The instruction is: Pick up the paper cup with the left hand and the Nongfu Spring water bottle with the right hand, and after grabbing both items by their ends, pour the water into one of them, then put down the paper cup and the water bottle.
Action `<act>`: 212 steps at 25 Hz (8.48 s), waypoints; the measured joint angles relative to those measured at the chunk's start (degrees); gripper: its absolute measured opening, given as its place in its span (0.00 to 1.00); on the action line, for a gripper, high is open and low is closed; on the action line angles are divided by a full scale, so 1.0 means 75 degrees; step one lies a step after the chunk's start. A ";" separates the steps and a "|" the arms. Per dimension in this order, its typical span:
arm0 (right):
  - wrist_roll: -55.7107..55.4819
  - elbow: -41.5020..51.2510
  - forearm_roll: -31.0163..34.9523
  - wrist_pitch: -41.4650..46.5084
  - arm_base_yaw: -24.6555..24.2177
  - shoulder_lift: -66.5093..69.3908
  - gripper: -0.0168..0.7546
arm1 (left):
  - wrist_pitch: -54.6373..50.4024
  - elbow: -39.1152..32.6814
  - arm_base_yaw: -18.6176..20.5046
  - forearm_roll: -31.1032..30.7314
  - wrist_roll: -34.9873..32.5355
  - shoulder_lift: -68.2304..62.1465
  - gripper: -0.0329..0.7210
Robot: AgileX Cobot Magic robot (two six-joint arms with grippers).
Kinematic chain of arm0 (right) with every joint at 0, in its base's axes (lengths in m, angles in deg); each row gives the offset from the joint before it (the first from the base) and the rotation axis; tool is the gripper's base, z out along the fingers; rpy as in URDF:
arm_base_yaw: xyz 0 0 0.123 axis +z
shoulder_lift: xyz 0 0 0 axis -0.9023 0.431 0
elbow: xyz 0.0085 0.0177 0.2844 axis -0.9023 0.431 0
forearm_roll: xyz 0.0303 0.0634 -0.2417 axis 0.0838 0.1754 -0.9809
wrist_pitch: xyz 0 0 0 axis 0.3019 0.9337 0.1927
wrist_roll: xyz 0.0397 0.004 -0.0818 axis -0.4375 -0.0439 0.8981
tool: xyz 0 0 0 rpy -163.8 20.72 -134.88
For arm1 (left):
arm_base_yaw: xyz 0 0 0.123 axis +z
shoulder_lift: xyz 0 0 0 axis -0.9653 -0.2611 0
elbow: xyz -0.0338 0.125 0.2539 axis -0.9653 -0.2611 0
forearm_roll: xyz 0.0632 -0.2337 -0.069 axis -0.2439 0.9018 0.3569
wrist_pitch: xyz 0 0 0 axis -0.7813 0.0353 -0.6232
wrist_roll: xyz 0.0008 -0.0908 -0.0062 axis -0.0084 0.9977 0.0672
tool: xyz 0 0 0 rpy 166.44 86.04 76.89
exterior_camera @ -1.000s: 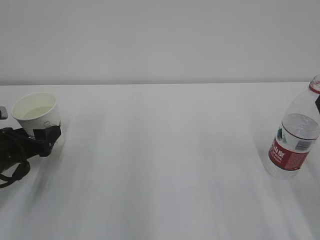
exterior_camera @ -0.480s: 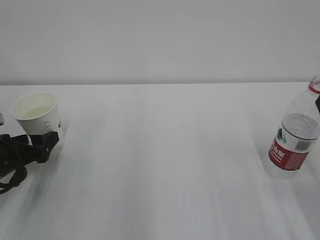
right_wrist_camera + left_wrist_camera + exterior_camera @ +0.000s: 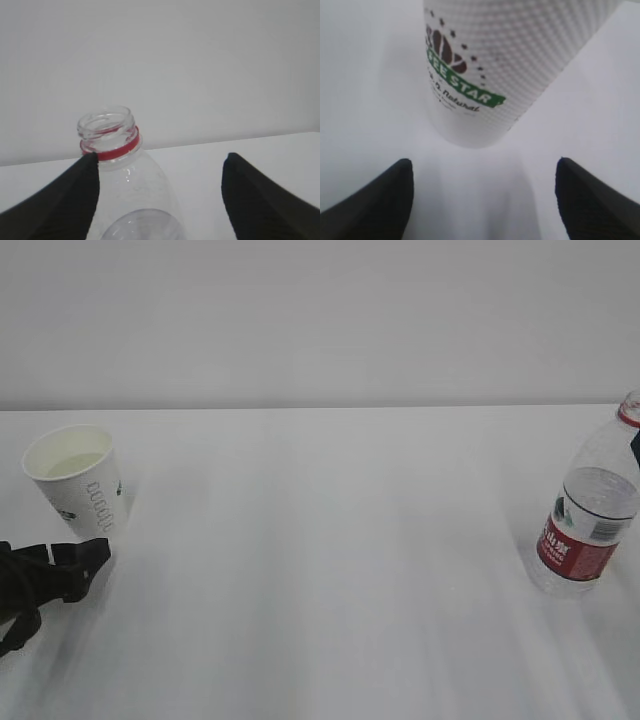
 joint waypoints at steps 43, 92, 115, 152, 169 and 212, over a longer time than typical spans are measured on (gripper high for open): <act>0.0000 -0.0965 -0.0768 0.2301 0.0000 -0.2732 0.77 | 0.0028 -0.0309 0.0000 -0.1653 0.1071 0.3286 0.81; 0.0000 -0.4563 -0.1029 1.0694 0.0000 -0.7068 0.77 | -0.8337 0.0059 -0.0018 -0.2086 0.2710 1.1272 0.75; 0.0000 -0.5230 -0.1029 1.4289 0.0000 -0.8741 0.77 | -1.1346 0.1164 -0.2836 -0.2498 0.2723 1.2971 0.62; 0.1005 -0.5289 -0.0655 1.8457 0.0000 -0.9148 0.77 | -1.6191 0.1899 -0.2836 0.0390 -0.0638 1.4599 0.57; 0.1019 -0.3911 -0.0535 1.8339 0.0000 -1.0430 0.77 | -1.7497 0.1982 -0.2836 0.1051 -0.0693 1.4599 0.57; 0.1019 -0.3019 -0.0535 1.7667 0.0000 -1.0644 0.76 | -1.7319 0.1526 -0.2836 0.0909 -0.1014 1.4599 0.55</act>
